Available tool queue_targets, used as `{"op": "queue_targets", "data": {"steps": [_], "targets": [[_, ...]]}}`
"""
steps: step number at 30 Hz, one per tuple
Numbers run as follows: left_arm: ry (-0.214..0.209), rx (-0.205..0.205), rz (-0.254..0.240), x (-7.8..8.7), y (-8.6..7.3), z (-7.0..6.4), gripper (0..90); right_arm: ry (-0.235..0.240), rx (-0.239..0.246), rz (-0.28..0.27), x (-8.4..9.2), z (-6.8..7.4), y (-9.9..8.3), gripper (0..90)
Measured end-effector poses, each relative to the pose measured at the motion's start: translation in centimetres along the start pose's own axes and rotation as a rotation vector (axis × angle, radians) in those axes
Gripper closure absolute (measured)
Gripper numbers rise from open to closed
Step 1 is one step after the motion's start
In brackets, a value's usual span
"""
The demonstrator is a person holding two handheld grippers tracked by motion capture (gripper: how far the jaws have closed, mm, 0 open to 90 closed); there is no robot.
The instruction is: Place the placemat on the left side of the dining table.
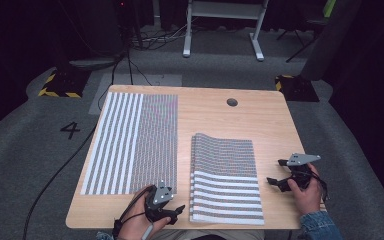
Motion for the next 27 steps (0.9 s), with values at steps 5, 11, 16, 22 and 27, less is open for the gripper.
{"op": "queue_targets", "data": {"steps": [5,11,16,22,27], "targets": [[0.014,-0.002,-0.040,-0.9,-0.2,0.0,28.1,0.000,0.000,0.000,0.0,0.0,0.0,5.5],[0.010,-0.016,-0.009,-2.0,-1.0,-0.1,28.1,0.000,0.000,0.000,0.0,0.0,0.0,5.5],[0.037,-0.027,-0.009,-2.7,-1.3,-0.7,23.2,0.000,0.000,0.000,0.0,0.0,0.0,5.5],[0.051,0.014,-0.040,-3.0,-1.4,-1.0,20.0,0.000,-0.001,0.000,0.0,0.0,0.0,5.5],[0.054,0.016,-0.046,-3.0,-1.5,-1.1,20.0,0.000,0.000,0.000,0.0,0.0,0.0,5.5]]}}
Point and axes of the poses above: each handheld gripper's, and its own axes: x roughly backward along the jaws, y roughly out of its top, z roughly to its left, the point moved 5 cm from there along -x, roughly forward along the jaws, and after that the axes turned 2 degrees about -x, right-handed, at the moved point
